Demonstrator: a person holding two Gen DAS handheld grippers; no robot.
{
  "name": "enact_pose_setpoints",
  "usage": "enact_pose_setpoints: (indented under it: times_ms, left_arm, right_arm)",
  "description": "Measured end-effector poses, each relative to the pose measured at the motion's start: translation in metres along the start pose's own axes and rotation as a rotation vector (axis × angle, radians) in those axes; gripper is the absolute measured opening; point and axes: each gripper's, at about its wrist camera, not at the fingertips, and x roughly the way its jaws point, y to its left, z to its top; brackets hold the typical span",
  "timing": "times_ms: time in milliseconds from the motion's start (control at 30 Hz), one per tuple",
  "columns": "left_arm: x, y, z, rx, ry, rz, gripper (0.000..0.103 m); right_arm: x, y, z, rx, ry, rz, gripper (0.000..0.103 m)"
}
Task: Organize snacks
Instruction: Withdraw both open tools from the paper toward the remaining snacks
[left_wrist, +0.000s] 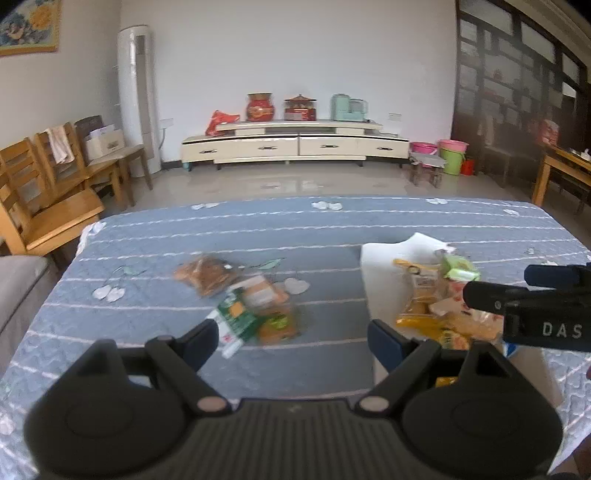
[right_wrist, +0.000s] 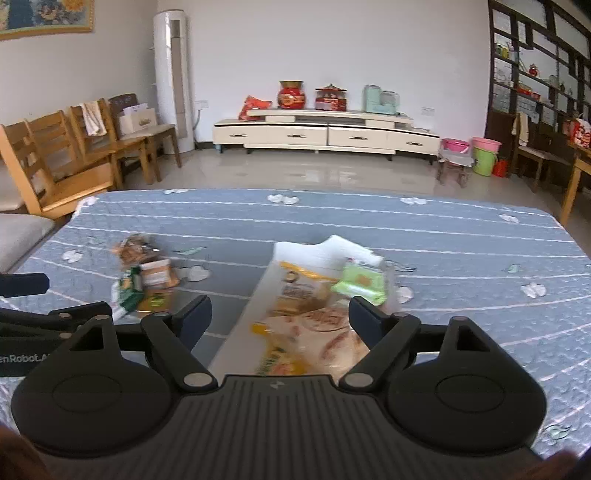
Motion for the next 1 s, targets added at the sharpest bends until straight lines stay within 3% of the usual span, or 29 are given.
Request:
enact_pose_setpoints:
  times_ms: [633,1000]
  left_arm:
    - [0.005,0.061,-0.033,-0.097,0.057,0.068,0.088]
    - [0.055,0.077,-0.018,-0.187,0.06,0.093,0.096]
  right_arm:
    - [0.024,0.046,-0.009,-0.051,0.053,0.094,0.103]
    - [0.036,0.05,-0.016,-0.057,0.065,0.116,0.103]
